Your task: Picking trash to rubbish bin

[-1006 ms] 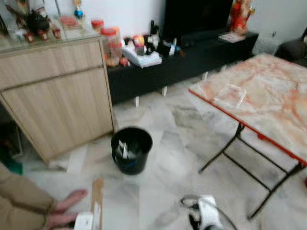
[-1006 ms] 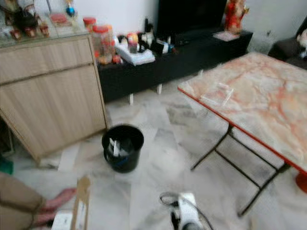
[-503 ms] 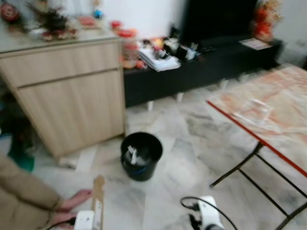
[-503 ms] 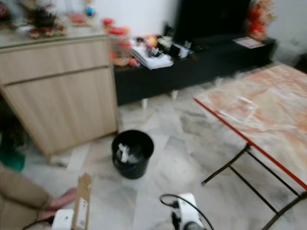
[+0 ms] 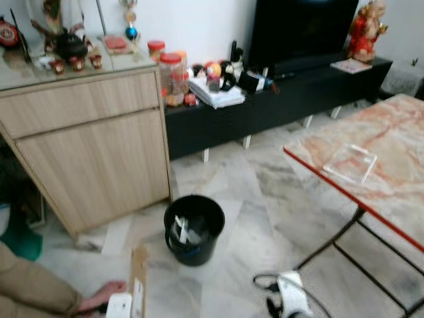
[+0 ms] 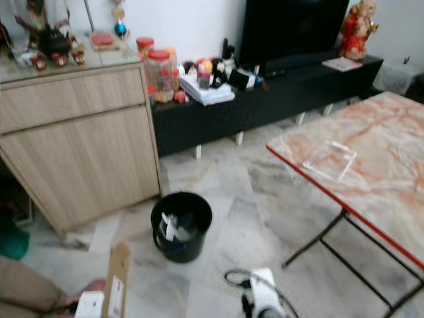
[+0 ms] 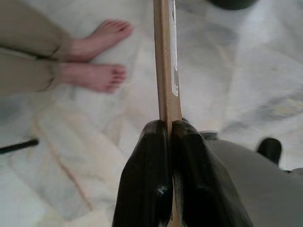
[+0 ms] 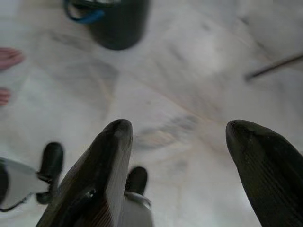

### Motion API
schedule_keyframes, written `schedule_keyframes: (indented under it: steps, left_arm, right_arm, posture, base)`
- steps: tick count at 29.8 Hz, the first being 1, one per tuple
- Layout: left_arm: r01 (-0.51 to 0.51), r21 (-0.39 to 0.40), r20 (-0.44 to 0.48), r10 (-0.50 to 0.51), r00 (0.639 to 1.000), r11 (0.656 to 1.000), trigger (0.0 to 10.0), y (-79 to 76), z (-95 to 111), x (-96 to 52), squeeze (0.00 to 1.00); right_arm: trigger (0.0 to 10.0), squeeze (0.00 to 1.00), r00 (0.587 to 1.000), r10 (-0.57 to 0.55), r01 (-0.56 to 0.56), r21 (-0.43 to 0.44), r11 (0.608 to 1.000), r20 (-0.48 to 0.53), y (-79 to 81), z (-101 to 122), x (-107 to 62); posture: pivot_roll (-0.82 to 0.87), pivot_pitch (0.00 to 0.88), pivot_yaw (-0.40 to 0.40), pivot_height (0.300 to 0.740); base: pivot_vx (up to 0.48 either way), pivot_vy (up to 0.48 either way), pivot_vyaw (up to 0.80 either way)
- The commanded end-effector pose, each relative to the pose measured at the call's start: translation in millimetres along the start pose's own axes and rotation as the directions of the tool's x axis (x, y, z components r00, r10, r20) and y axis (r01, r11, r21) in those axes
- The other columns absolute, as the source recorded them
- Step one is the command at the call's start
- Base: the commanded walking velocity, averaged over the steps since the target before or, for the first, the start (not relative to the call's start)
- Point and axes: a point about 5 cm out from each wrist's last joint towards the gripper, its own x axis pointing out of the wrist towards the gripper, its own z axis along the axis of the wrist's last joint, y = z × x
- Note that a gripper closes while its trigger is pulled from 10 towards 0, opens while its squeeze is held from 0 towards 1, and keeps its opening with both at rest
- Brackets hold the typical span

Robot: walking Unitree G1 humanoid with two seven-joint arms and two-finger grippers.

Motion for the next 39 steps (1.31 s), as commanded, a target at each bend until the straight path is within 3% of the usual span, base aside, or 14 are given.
schedule_keyframes:
  steps: [1, 10, 39]
  left_arm:
    - [0.004, 0.002, 0.01, -0.004, 1.0, 1.0, 10.0, -2.1, 3.1, 0.7, 0.0]
    - [0.005, 0.005, 0.014, -0.005, 1.0, 1.0, 10.0, -2.0, 4.8, 1.1, 0.0]
    - [0.004, 0.021, 0.025, -0.005, 1.0, 1.0, 10.0, -3.4, 7.2, 1.5, 0.0]
  right_arm:
    - [10.0, 0.0, 1.0, -0.022, 0.022, 0.004, 1.0, 0.0, -7.1, 1.3, -0.1]
    - [10.0, 0.0, 0.999, -0.031, 0.031, -0.024, 0.999, -0.007, -7.8, 0.5, -0.2]
    - [10.0, 0.0, 0.999, -0.036, 0.034, 0.071, 0.997, 0.026, -7.5, 5.8, 0.5]
  posture:
    - [-0.01, 0.0, -0.047, 0.74]
    - [-0.01, 0.0, -0.046, 0.74]
    - [0.0, 0.025, -0.053, 0.74]
  base:
    - [0.311, 0.0, 0.0]
    - [0.311, 0.0, 0.24]
    - [0.31, 0.0, 0.0]
